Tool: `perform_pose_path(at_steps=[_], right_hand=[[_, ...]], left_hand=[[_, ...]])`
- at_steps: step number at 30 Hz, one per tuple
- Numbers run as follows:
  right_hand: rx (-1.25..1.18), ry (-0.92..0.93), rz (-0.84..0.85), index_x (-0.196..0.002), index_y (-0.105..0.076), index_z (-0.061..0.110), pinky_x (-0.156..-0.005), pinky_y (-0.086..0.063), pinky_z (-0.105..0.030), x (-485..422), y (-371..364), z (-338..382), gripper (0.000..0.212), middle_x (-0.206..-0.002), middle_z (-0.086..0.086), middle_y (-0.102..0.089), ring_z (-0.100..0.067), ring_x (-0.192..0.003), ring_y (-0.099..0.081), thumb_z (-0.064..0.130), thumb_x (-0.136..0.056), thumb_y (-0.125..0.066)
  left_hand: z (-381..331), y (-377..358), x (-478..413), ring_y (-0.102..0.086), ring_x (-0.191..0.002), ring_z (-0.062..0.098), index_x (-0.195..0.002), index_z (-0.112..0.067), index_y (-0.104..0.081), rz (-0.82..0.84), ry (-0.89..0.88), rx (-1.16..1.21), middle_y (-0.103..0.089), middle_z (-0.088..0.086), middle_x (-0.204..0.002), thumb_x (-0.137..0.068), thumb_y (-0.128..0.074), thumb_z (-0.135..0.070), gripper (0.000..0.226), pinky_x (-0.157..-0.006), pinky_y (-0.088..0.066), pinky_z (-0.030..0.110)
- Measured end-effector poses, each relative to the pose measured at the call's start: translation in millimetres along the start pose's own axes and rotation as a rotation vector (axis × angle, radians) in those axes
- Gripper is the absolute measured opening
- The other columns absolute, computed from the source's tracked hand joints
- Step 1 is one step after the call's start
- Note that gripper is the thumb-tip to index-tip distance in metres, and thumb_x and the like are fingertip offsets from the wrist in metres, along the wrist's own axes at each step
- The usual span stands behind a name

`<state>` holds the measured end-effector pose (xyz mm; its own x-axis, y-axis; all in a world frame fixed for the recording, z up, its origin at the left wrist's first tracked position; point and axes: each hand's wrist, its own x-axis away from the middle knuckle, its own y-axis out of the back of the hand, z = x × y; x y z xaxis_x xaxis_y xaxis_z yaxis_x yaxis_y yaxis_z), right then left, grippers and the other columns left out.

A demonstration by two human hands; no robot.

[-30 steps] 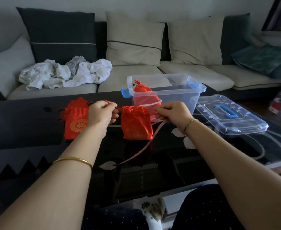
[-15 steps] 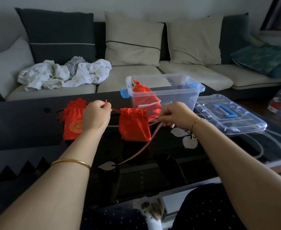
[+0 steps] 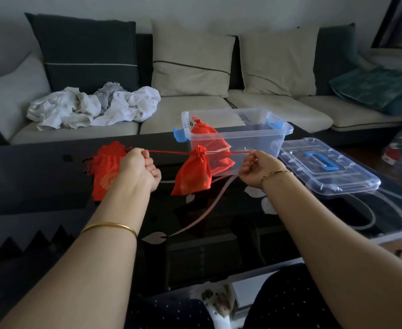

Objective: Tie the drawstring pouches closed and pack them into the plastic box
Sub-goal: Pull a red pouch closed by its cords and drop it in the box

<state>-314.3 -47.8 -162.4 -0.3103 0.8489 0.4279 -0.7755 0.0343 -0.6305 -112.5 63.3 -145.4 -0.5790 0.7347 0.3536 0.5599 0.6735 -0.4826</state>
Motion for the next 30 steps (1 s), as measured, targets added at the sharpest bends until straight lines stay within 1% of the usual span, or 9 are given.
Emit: perform_pose_path(at_steps=[3,5,7,12,16,20,24,26,30], right_hand=[[0.091,0.17,-0.081,-0.061,-0.044,0.014,-0.036,-0.028,-0.013,1,-3,-2,0.034,-0.05,0.001,-0.04,-0.009,-0.043,-0.032,0.013,-0.095,-0.042],[0.236,0.327,-0.105,-0.061,-0.048,0.012,-0.04,-0.032,-0.017,8,-10,1,0.033,-0.057,-0.001,-0.042,-0.011,-0.046,-0.034,0.013,-0.095,-0.044],[0.377,0.491,-0.038,-0.061,-0.05,0.012,-0.045,-0.032,-0.022,19,-18,3,0.035,-0.057,-0.002,-0.043,-0.012,-0.047,-0.035,0.015,-0.095,-0.045],[0.753,0.785,0.156,-0.062,-0.058,0.014,-0.049,-0.036,-0.022,46,-48,-1,0.035,-0.055,0.002,-0.05,-0.008,-0.046,-0.043,0.019,-0.095,-0.048],[0.96,0.923,0.236,-0.06,-0.059,0.018,-0.054,-0.038,-0.02,59,-61,-8,0.035,-0.056,0.008,-0.054,-0.002,-0.049,-0.046,0.02,-0.093,-0.051],[1.026,0.916,0.307,-0.061,-0.059,0.017,-0.051,-0.038,-0.012,62,-65,-10,0.035,-0.054,0.009,-0.053,0.003,-0.045,-0.046,0.02,-0.095,-0.051],[0.975,0.785,0.186,-0.068,-0.055,0.014,-0.067,-0.046,-0.035,53,-62,-9,0.037,-0.066,0.003,-0.054,-0.013,-0.064,-0.052,0.031,-0.098,-0.04],[1.092,0.674,0.156,-0.073,-0.055,0.011,-0.074,-0.046,-0.041,51,-57,-10,0.041,-0.073,-0.004,-0.056,-0.02,-0.071,-0.053,0.037,-0.098,-0.035],[1.05,0.452,0.359,-0.073,-0.057,0.013,-0.056,-0.04,-0.027,60,-48,-16,0.037,-0.068,-0.005,-0.051,-0.016,-0.059,-0.047,0.03,-0.1,-0.038]], left_hand=[[-4,-16,9,-0.029,-0.033,0.005,-0.059,-0.02,-0.041,-0.008,-0.047,0.124,-0.038,-0.008,-0.043,-0.096,-0.04,-0.026,0.038,-0.037,-0.027,0.015],[-7,-24,17,-0.05,-0.058,0.005,-0.063,-0.019,-0.047,0.11,-0.132,0.065,-0.059,-0.007,-0.068,-0.097,-0.044,-0.031,0.037,-0.058,-0.039,0.018],[-6,-30,26,-0.062,-0.085,0.006,-0.065,-0.02,-0.048,0.268,-0.213,-0.119,-0.07,-0.007,-0.087,-0.099,-0.042,-0.034,0.036,-0.076,-0.041,0.024],[0,-41,36,-0.061,-0.055,0.007,-0.077,-0.013,-0.062,0.413,-0.334,-0.451,-0.066,-0.006,-0.059,-0.098,-0.046,-0.024,0.029,-0.063,-0.046,0.022],[4,-40,37,-0.053,-0.059,0.011,-0.082,-0.008,-0.067,0.529,-0.337,-0.548,-0.06,0.001,-0.064,-0.088,-0.063,-0.012,0.008,-0.066,-0.049,0.024],[5,-41,37,-0.049,-0.056,0.011,-0.071,-0.014,-0.068,0.537,-0.419,-0.677,-0.058,-0.008,-0.052,-0.084,-0.067,-0.011,0.013,-0.067,-0.047,0.027],[7,-42,36,-0.05,-0.051,0.007,-0.073,-0.014,-0.069,0.511,-0.382,-0.628,-0.058,-0.008,-0.052,-0.085,-0.066,-0.012,0.013,-0.061,-0.047,0.023],[7,-42,35,-0.052,-0.047,0.003,-0.076,-0.014,-0.069,0.512,-0.351,-0.594,-0.06,-0.009,-0.053,-0.087,-0.064,-0.012,0.011,-0.057,-0.048,0.019],[8,-44,37,-0.053,-0.045,0.0,-0.085,-0.008,-0.067,0.52,-0.348,-0.563,-0.062,-0.01,-0.053,-0.089,-0.06,-0.009,0.008,-0.053,-0.049,0.015]])
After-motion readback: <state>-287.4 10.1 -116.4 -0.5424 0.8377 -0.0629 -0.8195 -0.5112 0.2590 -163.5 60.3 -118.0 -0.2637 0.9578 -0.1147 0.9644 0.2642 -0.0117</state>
